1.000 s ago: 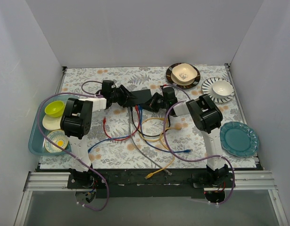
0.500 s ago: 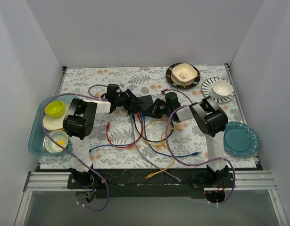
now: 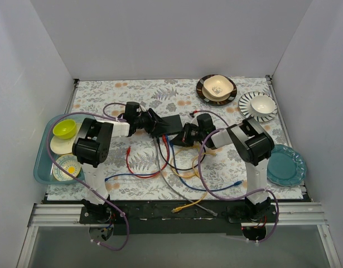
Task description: Pull the plug from the switch port
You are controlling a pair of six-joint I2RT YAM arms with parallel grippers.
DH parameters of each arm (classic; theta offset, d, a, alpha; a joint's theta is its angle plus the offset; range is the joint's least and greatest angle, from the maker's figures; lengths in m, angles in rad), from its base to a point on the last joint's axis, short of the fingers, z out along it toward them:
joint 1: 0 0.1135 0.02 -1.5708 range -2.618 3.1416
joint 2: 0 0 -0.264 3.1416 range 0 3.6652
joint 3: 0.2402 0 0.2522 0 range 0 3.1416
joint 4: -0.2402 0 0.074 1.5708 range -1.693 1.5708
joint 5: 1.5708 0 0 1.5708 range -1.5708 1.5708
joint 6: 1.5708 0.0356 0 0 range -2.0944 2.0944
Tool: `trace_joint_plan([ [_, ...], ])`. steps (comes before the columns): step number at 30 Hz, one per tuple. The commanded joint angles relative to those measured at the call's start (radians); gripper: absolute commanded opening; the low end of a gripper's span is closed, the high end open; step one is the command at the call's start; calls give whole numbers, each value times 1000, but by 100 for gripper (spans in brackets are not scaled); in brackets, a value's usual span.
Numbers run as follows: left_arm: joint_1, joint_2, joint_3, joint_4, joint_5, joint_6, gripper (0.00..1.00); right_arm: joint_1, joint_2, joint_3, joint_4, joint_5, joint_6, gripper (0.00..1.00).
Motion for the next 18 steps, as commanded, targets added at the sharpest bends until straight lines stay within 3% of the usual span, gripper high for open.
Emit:
trace_joint_plan([
  [1, -4, 92, -31, -80, -89, -3, 42, 18, 20, -117, -211, 0, -98, 1],
  [6, -2, 98, -35, -72, -85, -11, 41, -9, -47, -166, -258, 54, -132, 1],
  [14, 9, 38, -20, -64, -63, 23, 43, -100, -372, -259, -469, 267, -320, 2],
  [16, 10, 21, -12, -43, -43, 26, 44, -97, -432, -227, -472, 281, -330, 19],
  [17, 10, 13, -9, -37, -32, 29, 45, -94, -446, -207, -472, 290, -327, 36],
  [18, 10, 6, -8, -31, -29, 29, 45, -82, -461, -156, -476, 311, -330, 41],
])
